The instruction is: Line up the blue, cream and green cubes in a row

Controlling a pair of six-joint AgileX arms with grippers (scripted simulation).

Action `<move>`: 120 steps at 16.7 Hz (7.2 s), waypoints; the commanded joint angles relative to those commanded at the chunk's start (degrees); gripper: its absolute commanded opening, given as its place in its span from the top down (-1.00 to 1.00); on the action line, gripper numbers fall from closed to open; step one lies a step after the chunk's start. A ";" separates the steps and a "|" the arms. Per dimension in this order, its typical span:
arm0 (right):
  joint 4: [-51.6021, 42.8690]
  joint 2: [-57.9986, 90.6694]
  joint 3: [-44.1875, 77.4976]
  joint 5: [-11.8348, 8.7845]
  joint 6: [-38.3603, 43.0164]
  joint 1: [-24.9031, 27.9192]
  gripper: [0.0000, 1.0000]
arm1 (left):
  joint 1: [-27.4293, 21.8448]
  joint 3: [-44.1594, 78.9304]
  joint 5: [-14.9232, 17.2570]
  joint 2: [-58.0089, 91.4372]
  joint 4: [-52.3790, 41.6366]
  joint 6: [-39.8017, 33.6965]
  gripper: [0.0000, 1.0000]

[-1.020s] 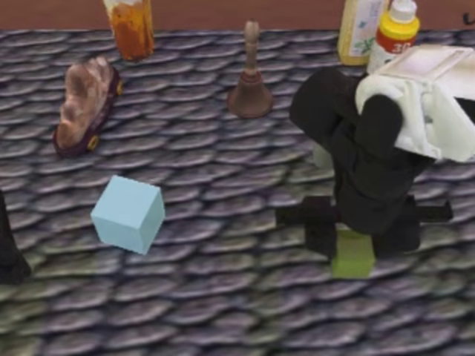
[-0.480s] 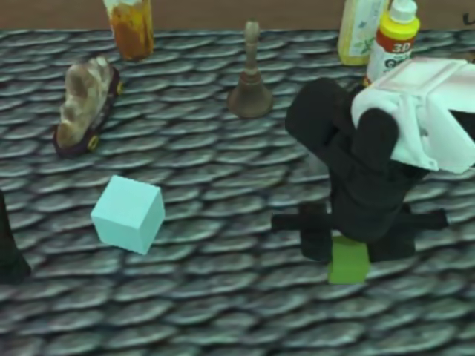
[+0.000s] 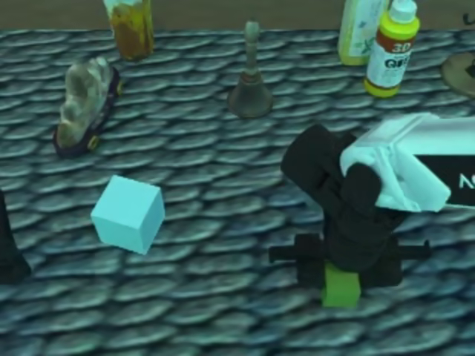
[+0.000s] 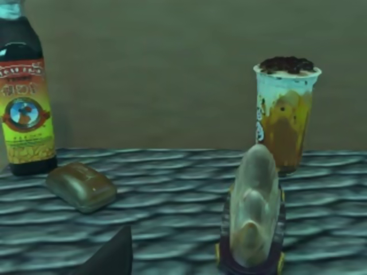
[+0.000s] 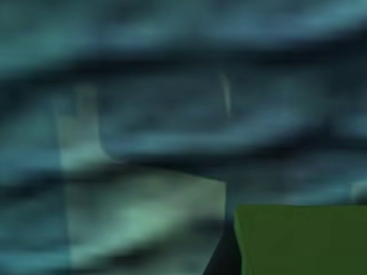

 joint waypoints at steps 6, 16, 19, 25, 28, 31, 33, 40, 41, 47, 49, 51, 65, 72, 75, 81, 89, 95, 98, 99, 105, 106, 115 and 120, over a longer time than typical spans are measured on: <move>0.00 0.00 0.00 0.00 0.00 0.00 0.55 | 0.00 0.00 0.00 0.00 0.00 0.00 -1.00; 0.00 0.00 0.00 0.00 0.00 0.00 -0.96 | 0.00 0.00 0.00 0.00 0.00 0.00 -1.00; 0.00 0.00 0.00 0.00 0.00 0.00 -1.00 | 0.00 0.00 0.00 0.00 0.00 0.00 -1.00; -0.01 -0.05 0.01 0.00 0.00 -0.09 -1.00 | 0.00 0.00 0.00 0.00 0.00 0.00 -1.00; -2.39 -0.82 1.71 -0.03 0.00 0.24 -1.00 | 0.00 0.00 0.00 0.00 0.00 0.00 -1.00; -8.81 -3.15 5.42 -0.07 0.17 0.44 -1.00 | 0.00 0.00 0.00 0.00 0.00 0.00 -1.00; -13.14 -4.76 7.86 -0.06 0.18 0.61 -1.00 | 0.00 0.00 0.00 0.00 0.00 0.00 -1.00; -15.35 -5.74 9.36 -0.03 0.02 0.30 -1.00 | 0.00 0.00 0.00 0.00 0.00 0.00 -1.00; -15.70 -5.08 10.06 -0.05 -0.32 -0.08 -1.00 | 0.00 0.00 0.00 0.00 0.00 0.00 -1.00; -21.82 7.77 27.00 -0.47 -7.00 -8.90 -1.00 | 0.00 0.00 0.00 0.00 0.00 0.00 -1.00; -24.58 13.46 36.17 -0.70 -10.29 -13.24 -1.00 | 0.00 0.00 0.00 0.00 0.00 0.00 -1.00; -27.14 18.85 44.64 -0.88 -13.66 -17.60 -1.00 | 0.00 0.00 0.00 0.00 0.00 0.00 -1.00; -26.71 28.26 53.00 -1.11 -19.92 -25.64 -1.00 | 0.00 0.00 0.00 0.00 0.00 0.00 -1.00; -13.30 31.38 42.91 -1.07 -19.91 -25.65 -1.00 | 0.00 0.00 0.00 0.00 0.00 0.00 -1.00; -13.26 31.39 42.88 -1.07 -19.91 -25.65 -1.00 | 0.00 0.00 0.00 0.00 0.00 0.00 -1.00; -13.26 31.39 42.88 -1.07 -19.91 -25.65 -0.10 | 0.00 0.00 0.00 0.00 0.00 0.00 -1.00; -13.26 31.39 42.88 -1.07 -19.91 -25.65 1.00 | 0.00 0.00 0.00 0.00 0.00 0.00 -1.00; -13.26 31.39 42.88 -1.07 -19.91 -25.65 1.00 | 0.00 0.00 0.00 0.00 0.00 0.00 -1.00; -13.89 30.09 43.29 -0.68 -20.12 -25.63 1.00 | 0.00 0.00 0.00 0.00 0.00 0.00 -1.00; -14.68 29.96 44.09 -0.71 -20.13 -25.56 1.00 | 0.00 0.00 0.00 0.00 0.00 0.00 -1.00; -26.48 27.52 52.91 -0.72 -20.22 -25.14 1.00 | 0.00 0.00 0.00 0.00 0.00 0.00 -1.00; -27.29 27.16 53.64 -0.71 -20.22 -25.14 1.00 | 0.00 0.00 0.00 0.00 0.00 0.00 -1.00; -25.70 22.77 48.00 -0.72 -14.46 -19.00 1.00 | 0.00 0.00 0.00 0.00 0.00 0.00 -1.00; -22.52 13.15 34.39 -0.67 -1.58 -3.61 1.00 | 0.00 0.00 0.00 0.00 0.00 0.00 -1.00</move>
